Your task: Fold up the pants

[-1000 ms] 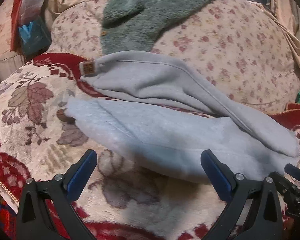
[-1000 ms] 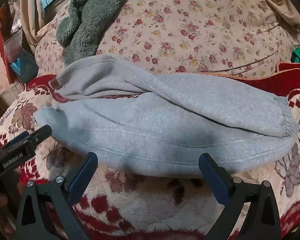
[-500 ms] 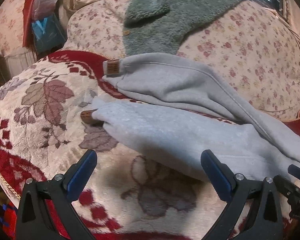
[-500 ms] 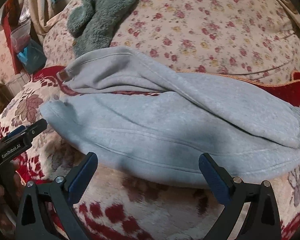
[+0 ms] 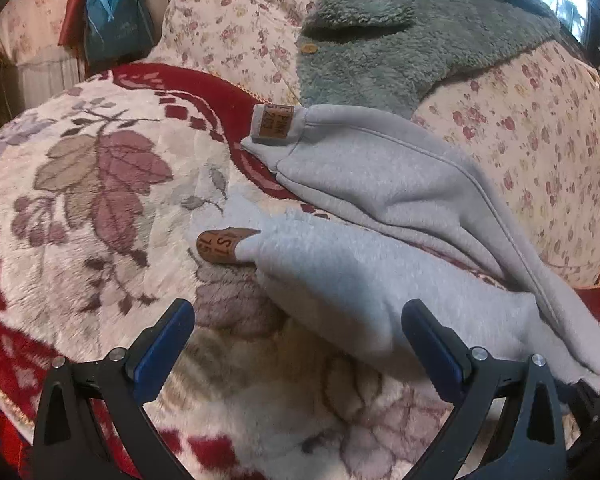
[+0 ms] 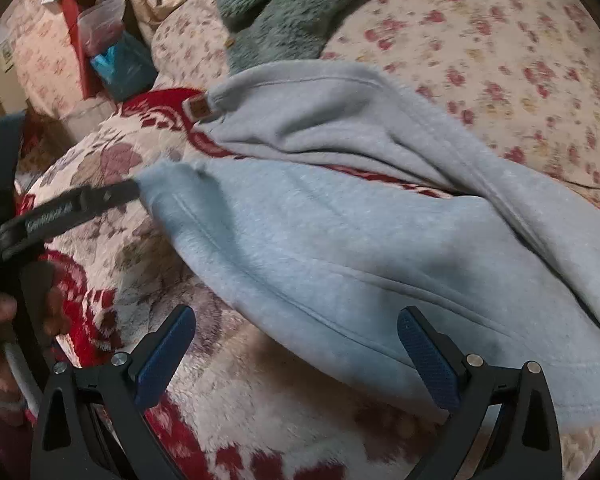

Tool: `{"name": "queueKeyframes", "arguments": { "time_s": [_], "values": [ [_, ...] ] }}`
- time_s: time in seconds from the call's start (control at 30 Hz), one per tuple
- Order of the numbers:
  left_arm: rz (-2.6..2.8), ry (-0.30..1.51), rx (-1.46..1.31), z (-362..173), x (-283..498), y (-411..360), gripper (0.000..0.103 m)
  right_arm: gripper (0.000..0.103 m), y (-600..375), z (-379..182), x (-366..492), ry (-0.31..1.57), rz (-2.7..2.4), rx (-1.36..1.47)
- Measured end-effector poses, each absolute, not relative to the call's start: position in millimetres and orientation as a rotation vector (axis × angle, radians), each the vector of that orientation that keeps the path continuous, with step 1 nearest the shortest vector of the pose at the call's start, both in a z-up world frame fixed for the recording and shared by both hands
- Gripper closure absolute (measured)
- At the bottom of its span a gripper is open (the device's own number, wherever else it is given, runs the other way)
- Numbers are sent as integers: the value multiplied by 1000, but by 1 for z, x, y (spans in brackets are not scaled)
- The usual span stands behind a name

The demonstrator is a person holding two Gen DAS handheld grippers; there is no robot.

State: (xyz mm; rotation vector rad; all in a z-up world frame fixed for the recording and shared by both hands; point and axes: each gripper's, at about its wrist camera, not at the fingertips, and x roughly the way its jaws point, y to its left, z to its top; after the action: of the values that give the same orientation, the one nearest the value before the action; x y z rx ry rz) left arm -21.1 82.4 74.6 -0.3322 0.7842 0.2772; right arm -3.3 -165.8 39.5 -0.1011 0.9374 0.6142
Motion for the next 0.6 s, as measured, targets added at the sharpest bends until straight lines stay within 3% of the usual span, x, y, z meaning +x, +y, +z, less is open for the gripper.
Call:
{"name": "queueKeyframes", "arguments": {
  "time_s": [0.27, 0.3, 0.33, 0.37, 0.47, 0.5, 0.53, 0.6],
  "values": [
    [295, 790, -391, 59, 15, 100, 0, 4, -135, 26, -6, 881, 650, -251],
    [304, 797, -389, 56, 21, 102, 0, 16, -133, 24, -6, 876, 652, -272],
    [313, 807, -388, 53, 25, 103, 0, 36, -131, 22, -5, 879, 649, -290],
    [315, 816, -388, 50, 29, 105, 0, 45, -129, 20, -3, 886, 644, -304],
    [282, 821, -396, 45, 35, 104, 3, 52, -132, 15, 2, 908, 653, -274],
    [267, 811, -399, 44, 34, 104, 16, 57, -133, 15, 3, 914, 662, -254],
    [254, 809, -399, 44, 34, 103, 42, 65, -136, 15, 4, 925, 673, -230],
    [245, 824, -386, 42, 33, 99, 71, 76, -138, 17, 6, 940, 696, -212]
  ]
}}
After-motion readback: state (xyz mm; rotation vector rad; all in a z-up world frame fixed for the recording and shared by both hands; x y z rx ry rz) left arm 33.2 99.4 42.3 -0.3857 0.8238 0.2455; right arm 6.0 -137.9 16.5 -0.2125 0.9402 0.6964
